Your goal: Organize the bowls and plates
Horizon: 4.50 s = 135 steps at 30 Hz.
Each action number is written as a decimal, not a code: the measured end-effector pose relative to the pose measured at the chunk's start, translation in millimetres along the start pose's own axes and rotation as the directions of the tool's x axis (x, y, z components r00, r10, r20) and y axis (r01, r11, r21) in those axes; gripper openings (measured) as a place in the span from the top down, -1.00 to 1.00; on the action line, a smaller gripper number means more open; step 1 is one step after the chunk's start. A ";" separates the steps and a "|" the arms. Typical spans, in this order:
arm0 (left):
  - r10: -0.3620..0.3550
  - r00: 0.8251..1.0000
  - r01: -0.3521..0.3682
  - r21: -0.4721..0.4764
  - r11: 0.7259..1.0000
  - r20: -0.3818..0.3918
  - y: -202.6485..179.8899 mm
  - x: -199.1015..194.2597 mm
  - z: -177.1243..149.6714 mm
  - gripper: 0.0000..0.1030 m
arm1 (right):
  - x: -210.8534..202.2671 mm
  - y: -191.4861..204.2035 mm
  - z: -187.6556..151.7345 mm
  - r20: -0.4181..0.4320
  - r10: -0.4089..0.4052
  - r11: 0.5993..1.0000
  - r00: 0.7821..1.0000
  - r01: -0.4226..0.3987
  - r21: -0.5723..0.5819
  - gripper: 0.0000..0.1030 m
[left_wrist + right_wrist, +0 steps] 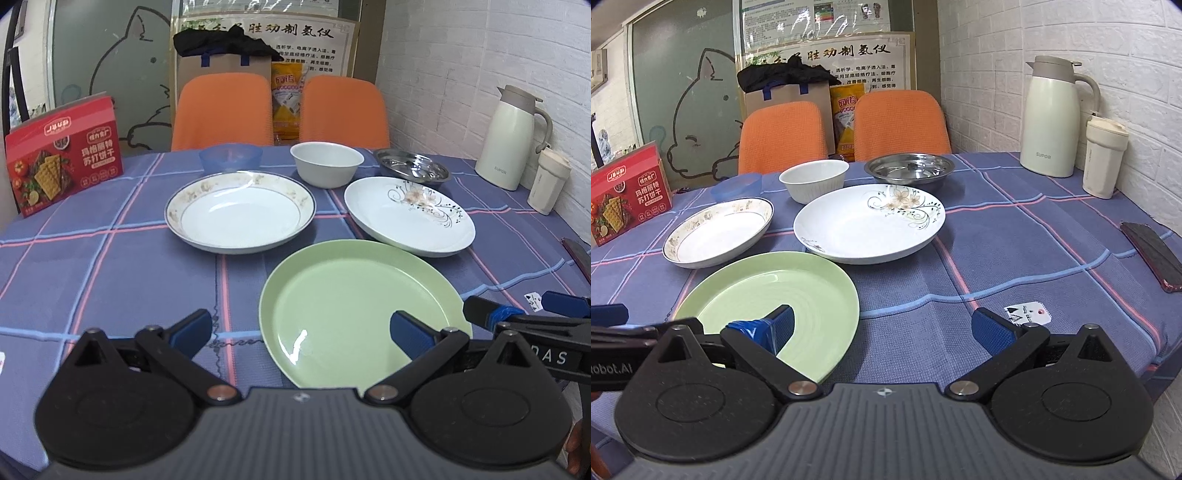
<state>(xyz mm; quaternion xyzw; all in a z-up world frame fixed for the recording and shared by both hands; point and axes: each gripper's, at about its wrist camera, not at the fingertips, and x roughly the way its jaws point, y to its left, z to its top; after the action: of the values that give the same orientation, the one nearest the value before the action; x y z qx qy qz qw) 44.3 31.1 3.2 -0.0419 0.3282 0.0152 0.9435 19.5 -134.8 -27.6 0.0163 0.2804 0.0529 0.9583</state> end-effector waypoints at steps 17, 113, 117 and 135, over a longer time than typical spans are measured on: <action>-0.117 0.980 0.109 -0.052 0.993 -0.161 38.3 54.0 18.0 -0.97 | 44.9 11.8 4.1 -0.156 0.067 0.995 0.986 -0.078 -0.068 -0.75; -0.084 0.978 0.068 -0.090 0.994 -0.193 167.6 182.4 119.3 -0.42 | 191.7 144.2 89.7 -0.267 0.369 0.895 0.890 -0.418 -0.156 -0.74; -0.049 0.982 0.042 -0.040 0.998 -0.182 157.6 186.2 118.1 -0.39 | 188.9 145.5 86.0 -0.250 0.354 0.900 0.901 -0.401 -0.170 -0.76; -0.082 0.981 0.067 -0.090 0.994 -0.177 158.7 172.9 121.2 -0.15 | 180.5 159.5 87.2 -0.262 0.377 0.915 0.889 -0.401 -0.044 -0.78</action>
<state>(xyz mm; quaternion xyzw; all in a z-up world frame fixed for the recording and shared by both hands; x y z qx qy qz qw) 245.9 200.1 -20.4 -0.0949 0.4095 -0.0104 0.9073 202.9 43.5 -41.1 0.0191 0.3859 0.2587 0.8853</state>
